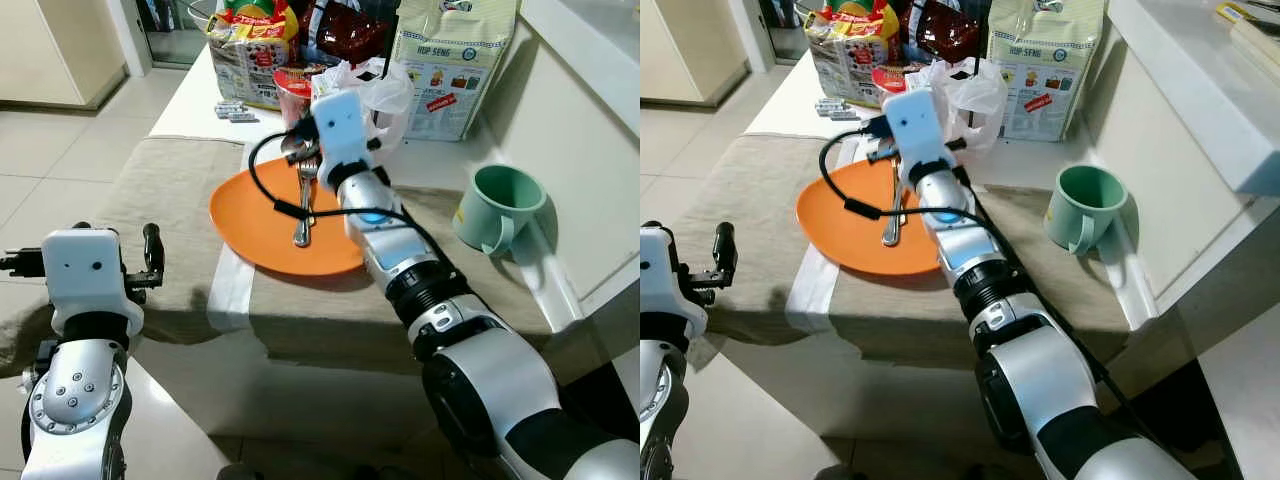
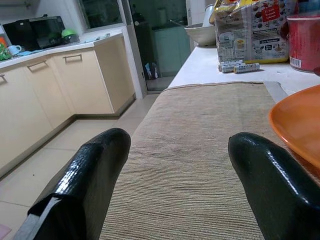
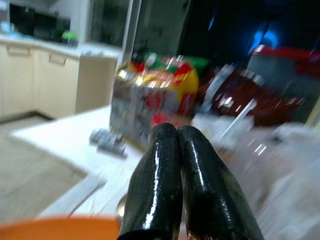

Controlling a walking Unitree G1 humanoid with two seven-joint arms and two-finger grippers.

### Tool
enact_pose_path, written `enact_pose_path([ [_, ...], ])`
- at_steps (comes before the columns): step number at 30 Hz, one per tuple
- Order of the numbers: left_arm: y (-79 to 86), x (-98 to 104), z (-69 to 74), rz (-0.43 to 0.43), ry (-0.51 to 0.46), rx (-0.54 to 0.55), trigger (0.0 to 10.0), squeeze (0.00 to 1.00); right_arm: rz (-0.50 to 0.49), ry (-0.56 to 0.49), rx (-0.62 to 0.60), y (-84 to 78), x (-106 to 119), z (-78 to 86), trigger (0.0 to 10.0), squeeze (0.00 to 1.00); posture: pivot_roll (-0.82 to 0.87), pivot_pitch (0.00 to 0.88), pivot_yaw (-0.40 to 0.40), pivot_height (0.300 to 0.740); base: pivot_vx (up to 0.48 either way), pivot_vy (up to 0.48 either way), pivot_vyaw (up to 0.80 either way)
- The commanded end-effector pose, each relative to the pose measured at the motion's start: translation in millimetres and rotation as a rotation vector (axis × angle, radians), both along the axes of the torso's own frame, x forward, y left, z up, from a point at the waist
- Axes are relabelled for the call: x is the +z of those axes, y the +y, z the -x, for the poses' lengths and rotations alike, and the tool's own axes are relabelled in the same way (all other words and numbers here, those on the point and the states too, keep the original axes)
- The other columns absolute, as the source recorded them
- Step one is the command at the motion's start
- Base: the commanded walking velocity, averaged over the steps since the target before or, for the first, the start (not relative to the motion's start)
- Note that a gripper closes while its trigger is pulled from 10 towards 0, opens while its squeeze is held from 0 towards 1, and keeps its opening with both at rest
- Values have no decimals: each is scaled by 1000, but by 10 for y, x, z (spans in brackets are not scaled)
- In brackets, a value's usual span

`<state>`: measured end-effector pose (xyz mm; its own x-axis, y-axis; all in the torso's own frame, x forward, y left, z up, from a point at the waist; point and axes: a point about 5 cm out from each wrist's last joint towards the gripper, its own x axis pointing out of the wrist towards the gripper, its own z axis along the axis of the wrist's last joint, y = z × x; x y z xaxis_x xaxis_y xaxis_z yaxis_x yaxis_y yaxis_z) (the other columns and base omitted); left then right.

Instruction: Setting the table

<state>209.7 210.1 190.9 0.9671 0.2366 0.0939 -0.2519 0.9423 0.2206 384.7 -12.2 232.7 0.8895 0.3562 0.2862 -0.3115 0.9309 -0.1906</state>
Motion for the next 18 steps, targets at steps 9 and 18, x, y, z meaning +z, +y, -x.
enact_pose_path([
  [9, -12, -2, -20, -1, -7, -10, 10000, 0, -71, -90, -89, -278, 301, -99, 0, 0, 206, 70, -25, 740, 0, 0, 0],
  [18, -21, -10, -29, 2, -7, -13, 10000, 0, -40, -26, -92, -288, 201, -123, 0, 0, 200, 72, -21, 740, 0, 0, 0],
])
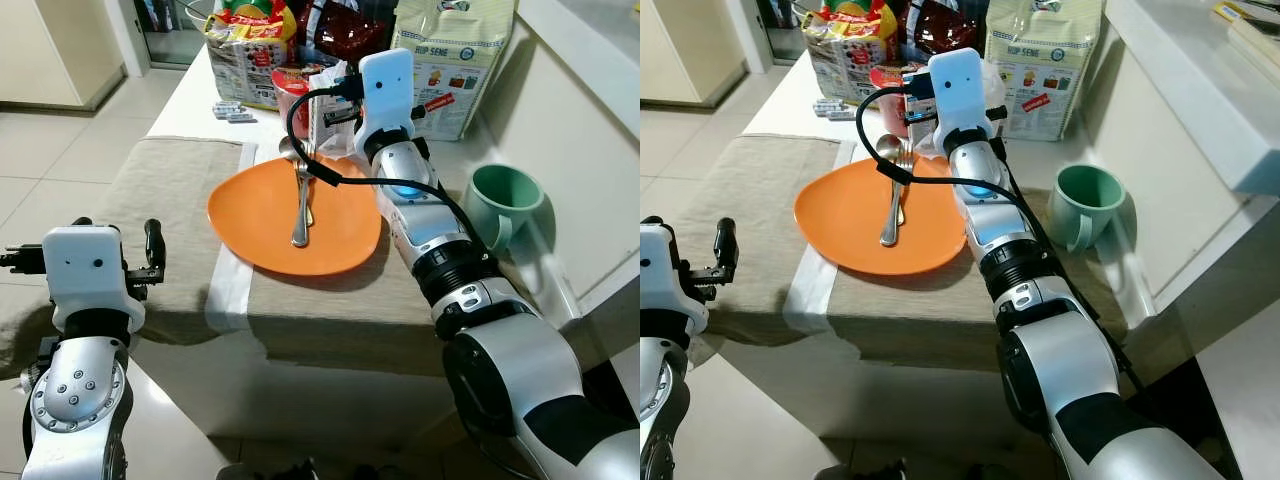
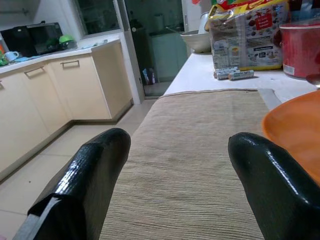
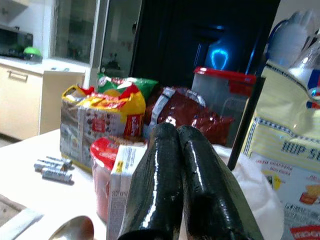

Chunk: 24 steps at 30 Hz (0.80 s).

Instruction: Setting the table

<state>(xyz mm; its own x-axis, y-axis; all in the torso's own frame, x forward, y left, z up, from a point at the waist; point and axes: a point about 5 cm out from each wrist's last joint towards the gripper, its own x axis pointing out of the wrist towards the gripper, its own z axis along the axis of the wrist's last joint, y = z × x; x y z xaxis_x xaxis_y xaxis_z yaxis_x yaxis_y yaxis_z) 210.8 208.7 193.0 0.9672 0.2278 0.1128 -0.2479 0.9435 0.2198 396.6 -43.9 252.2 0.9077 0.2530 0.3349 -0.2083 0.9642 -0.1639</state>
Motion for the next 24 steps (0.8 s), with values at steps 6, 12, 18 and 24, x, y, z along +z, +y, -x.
enact_pose_path([
  [6, -5, -34, -15, 0, 15, -7, 10000, 0, -96, 248, 207, 372, -317, 122, 10000, 1000, 206, 75, -22, 740, 0, 0, 0],
  [12, -3, -43, -16, 2, 18, -6, 10000, 0, -79, 284, 234, 361, -356, 123, 10000, 1000, 199, 72, -19, 740, 0, 0, 0],
  [18, -5, -42, -39, 1, 17, -16, 10000, 0, -74, 326, 200, 306, -412, 104, 10000, 1000, 192, 68, -12, 740, 0, 0, 0],
  [24, -16, -43, -51, 1, 16, -22, 10000, 0, -80, 358, 215, 326, -419, 107, 10000, 1000, 191, 64, -12, 740, 0, 0, 0],
])
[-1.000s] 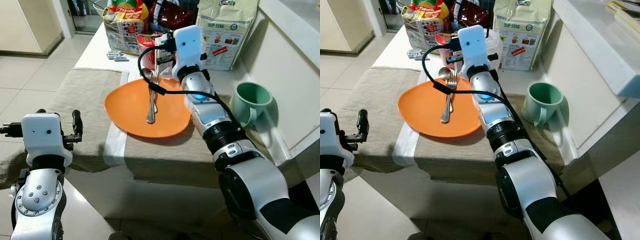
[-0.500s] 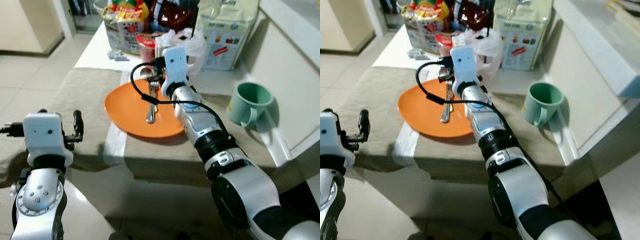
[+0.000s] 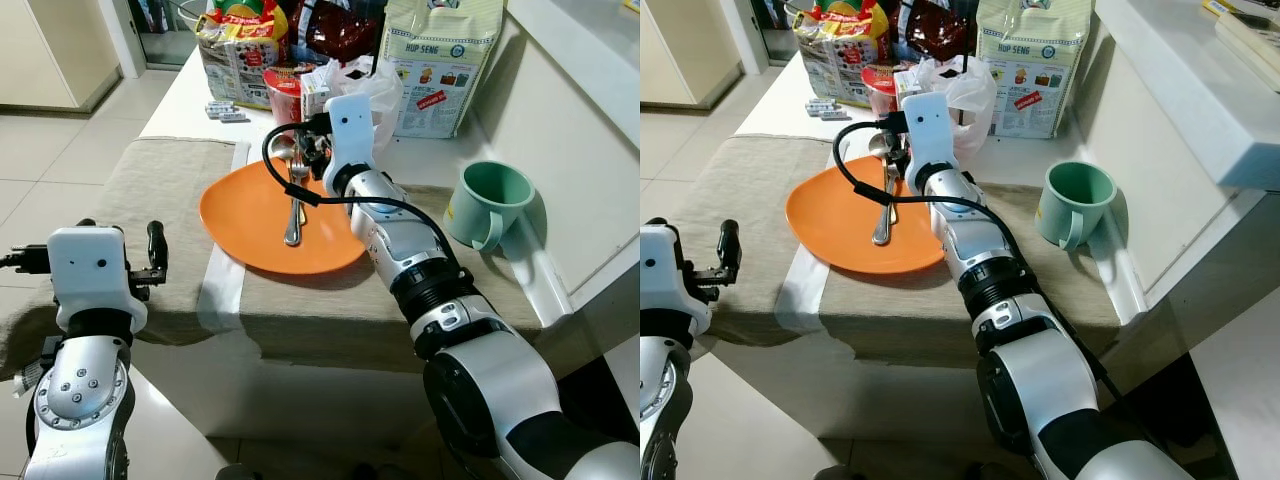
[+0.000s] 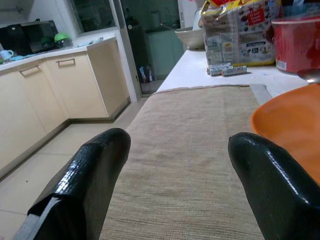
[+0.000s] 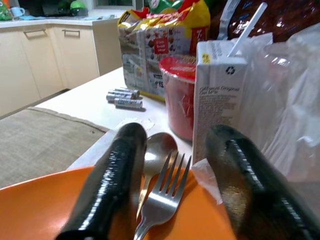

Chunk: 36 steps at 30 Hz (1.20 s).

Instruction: Setting the table

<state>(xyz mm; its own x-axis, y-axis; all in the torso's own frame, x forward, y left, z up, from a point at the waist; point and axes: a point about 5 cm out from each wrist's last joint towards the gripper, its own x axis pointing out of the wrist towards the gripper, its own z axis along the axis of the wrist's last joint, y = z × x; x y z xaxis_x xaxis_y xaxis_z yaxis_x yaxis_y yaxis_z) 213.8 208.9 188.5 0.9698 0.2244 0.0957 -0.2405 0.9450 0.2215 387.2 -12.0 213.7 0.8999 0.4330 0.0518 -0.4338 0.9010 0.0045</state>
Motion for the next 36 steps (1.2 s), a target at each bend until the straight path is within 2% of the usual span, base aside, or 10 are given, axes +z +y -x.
enact_pose_path([
  [1, -18, 1, -22, -2, -1, -18, 10000, 0, -15, 27, 3, 7, -33, 13, 10000, 1000, 191, 64, -12, 740, 0, 0, 0],
  [10, -20, -3, -24, -3, -2, -19, 10000, 0, -20, 42, 12, 21, 38, -15, 10000, 1000, 192, 58, -14, 740, 0, 0, 0],
  [14, -49, 14, -36, 12, -14, -37, 10000, 0, 21, 57, 10, 52, 59, -33, 10000, 1000, 193, 47, -17, 740, 0, 0, 0],
  [15, -69, 38, -38, 24, -30, -49, 10000, 0, 35, 67, 14, 66, 58, -38, 10000, 110, 194, 46, -17, 740, 0, 0, 0],
  [16, -83, 60, -38, 30, -41, -60, 10000, 0, 41, 78, 21, 79, 51, -41, 10000, 0, 198, 44, -18, 740, 0, 0, 0],
  [20, -120, 93, -23, 45, -49, -96, 10000, 0, 39, 120, 37, 107, 8, -41, 10000, 0, 206, 41, -20, 740, 0, 0, 0],
  [24, -221, 43, 52, 74, 10, -183, 10000, 0, 44, 214, 64, 157, -127, -16, 10000, 0, 220, 39, -21, 740, 0, 0, 0],
  [30, -233, 36, 127, 88, 56, -231, 10000, 0, 61, 257, 84, 196, -191, 7, 10000, 0, 228, 39, -20, 740, 0, 0, 0],
  [33, -222, 127, 169, 177, 77, -299, 10000, 0, 77, 294, 99, 218, -237, 23, 10000, 0, 242, 37, -19, 740, 0, 0, 0],
  [36, -210, 177, 177, 210, 84, -333, 10000, 0, 86, 313, 105, 223, -270, 32, 10000, 0, 247, 35, -20, 740, 0, 0, 0],
])
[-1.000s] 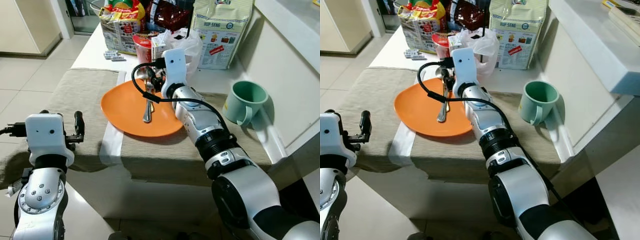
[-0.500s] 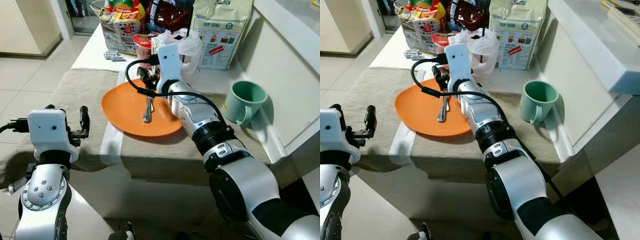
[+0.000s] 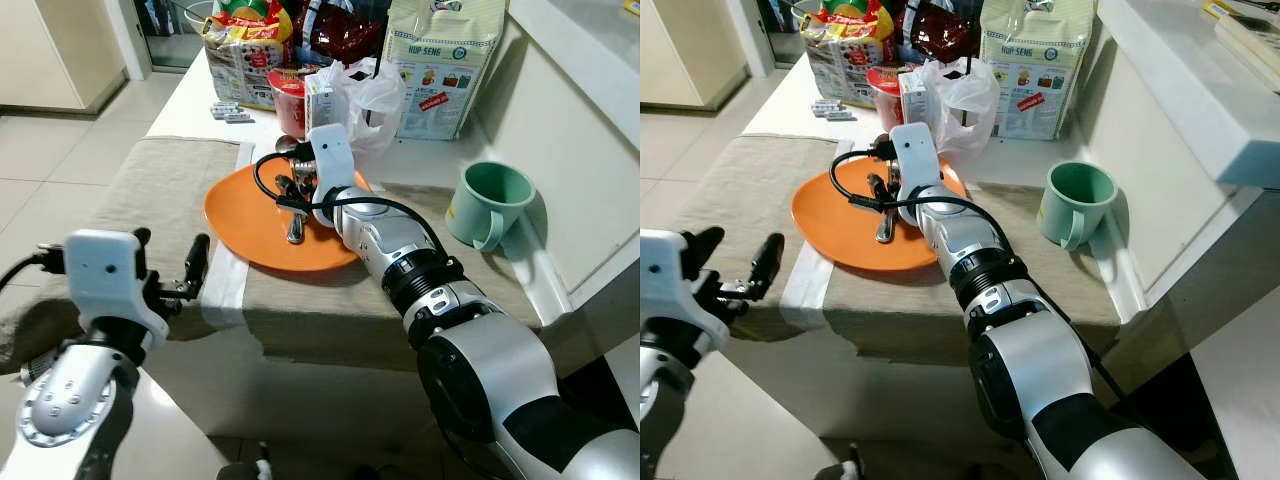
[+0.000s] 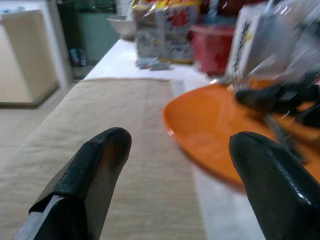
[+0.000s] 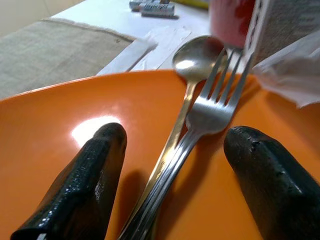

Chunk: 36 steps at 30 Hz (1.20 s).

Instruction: Setting the table

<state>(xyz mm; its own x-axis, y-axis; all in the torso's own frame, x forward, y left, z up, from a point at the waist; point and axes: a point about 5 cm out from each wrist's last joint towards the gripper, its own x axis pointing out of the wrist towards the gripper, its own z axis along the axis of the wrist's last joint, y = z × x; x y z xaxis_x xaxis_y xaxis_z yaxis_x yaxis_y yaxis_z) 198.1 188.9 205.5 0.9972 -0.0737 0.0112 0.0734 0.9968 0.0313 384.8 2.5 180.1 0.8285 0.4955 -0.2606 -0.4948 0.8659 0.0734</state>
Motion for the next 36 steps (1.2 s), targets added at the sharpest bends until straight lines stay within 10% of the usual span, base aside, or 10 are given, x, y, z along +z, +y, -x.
enact_pose_path([
  [1, -9, 34, 18, 27, 13, -36, 10000, 0, -1, 13, 23, 80, 46, 13, 10000, 0, 249, 37, -20, 740, 0, 0, 0],
  [14, -231, 93, -27, 129, 106, -246, 10000, 0, 11, 61, 43, 168, -71, 76, 10000, 0, 253, 47, -17, 740, 0, 0, 0],
  [15, -232, 96, -37, 130, 113, -258, 10000, 0, 10, 59, 36, 168, -76, 76, 980, 0, 254, 49, -17, 740, 0, 0, 0],
  [16, -225, 104, -49, 143, 121, -266, 10000, 0, 8, 57, 34, 170, -77, 76, 0, 0, 255, 51, -15, 740, 0, 0, 0],
  [36, -275, 145, -49, 260, 194, -343, 10000, 0, -12, 41, 27, 179, -72, 77, 0, 0, 247, 73, -7, 740, 0, 0, 0],
])
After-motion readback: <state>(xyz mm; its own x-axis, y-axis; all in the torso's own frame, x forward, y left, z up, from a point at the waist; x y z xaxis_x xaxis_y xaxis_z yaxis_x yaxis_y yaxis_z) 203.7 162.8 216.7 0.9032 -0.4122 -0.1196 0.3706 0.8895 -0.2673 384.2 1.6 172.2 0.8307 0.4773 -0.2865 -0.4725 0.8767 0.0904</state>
